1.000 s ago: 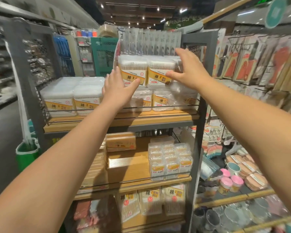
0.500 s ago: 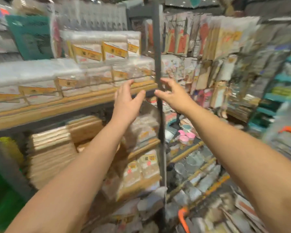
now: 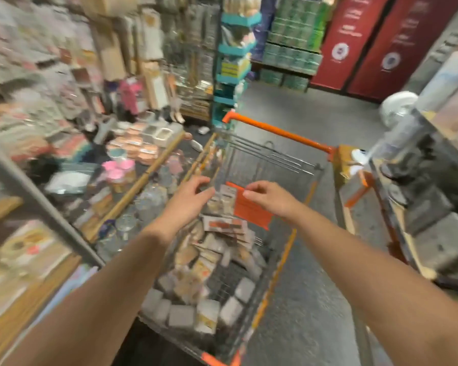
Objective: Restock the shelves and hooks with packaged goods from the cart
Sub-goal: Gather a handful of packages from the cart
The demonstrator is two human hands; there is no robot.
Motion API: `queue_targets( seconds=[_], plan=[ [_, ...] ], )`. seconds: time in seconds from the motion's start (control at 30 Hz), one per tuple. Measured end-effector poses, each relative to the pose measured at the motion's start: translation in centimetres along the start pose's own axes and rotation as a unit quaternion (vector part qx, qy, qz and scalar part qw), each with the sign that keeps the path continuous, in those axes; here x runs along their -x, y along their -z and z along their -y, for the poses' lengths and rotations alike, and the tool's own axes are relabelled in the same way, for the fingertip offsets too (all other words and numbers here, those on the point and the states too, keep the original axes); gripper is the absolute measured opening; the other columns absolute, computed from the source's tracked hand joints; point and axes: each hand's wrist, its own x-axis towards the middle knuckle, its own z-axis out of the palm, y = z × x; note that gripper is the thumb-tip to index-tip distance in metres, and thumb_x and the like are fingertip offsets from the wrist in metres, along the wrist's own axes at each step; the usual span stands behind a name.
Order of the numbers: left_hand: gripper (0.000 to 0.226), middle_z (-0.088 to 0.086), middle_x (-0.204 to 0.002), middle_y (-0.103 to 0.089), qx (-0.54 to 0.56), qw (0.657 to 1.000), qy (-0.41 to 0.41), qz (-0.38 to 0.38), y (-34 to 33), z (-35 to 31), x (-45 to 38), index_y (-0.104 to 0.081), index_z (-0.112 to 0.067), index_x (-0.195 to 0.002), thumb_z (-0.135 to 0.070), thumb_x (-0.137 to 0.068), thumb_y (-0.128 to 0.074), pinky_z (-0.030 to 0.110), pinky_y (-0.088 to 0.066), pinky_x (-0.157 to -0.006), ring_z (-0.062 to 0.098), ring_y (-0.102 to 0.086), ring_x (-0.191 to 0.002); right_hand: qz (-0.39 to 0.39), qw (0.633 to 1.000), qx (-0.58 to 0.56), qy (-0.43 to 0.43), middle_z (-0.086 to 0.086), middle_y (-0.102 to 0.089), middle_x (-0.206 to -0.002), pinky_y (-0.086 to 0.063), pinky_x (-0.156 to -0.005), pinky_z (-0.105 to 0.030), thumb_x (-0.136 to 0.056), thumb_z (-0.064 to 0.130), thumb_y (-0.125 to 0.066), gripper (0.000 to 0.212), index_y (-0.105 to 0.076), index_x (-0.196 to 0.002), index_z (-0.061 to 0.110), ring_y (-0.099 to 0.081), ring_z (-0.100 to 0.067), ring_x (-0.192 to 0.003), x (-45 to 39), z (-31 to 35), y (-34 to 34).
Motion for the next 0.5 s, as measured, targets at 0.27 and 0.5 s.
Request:
queue_targets(
  seconds=[0.27, 0.5],
  plan=[
    [0.039, -0.012, -0.105, -0.054, 0.041, 0.975, 0.139, 0.167, -9.3, 6.3, -0.9, -0.054, -0.016, -0.123, -0.032, -0.09, -0.067, 0.025, -0.037, -0.089, 0.007, -0.05, -0.099, 0.068, 0.99, -0.013, -0.126, -0.003, -0.058, -0.099, -0.038, -0.066, -0.026, -0.095, 0.033, -0.062, 0.028, -0.064, -0.114, 0.013, -0.05, -0.013, -0.078, -0.2, -11.9, -1.4],
    [0.043, 0.002, -0.123, -0.055, -0.001, 0.95, 0.256, 0.181, -8.7, 15.1, -4.7, -0.047, -0.017, -0.138, -0.031, -0.098, -0.055, 0.03, -0.045, -0.082, 0.017, -0.056, -0.101, 0.115, 0.968, -0.067, -0.21, -0.036, -0.045, -0.136, -0.043, -0.094, -0.044, -0.099, 0.031, -0.056, 0.054, -0.051, -0.121, -0.018, -0.046, -0.053, -0.121, -3.8, -16.2, -7.0]
  ],
)
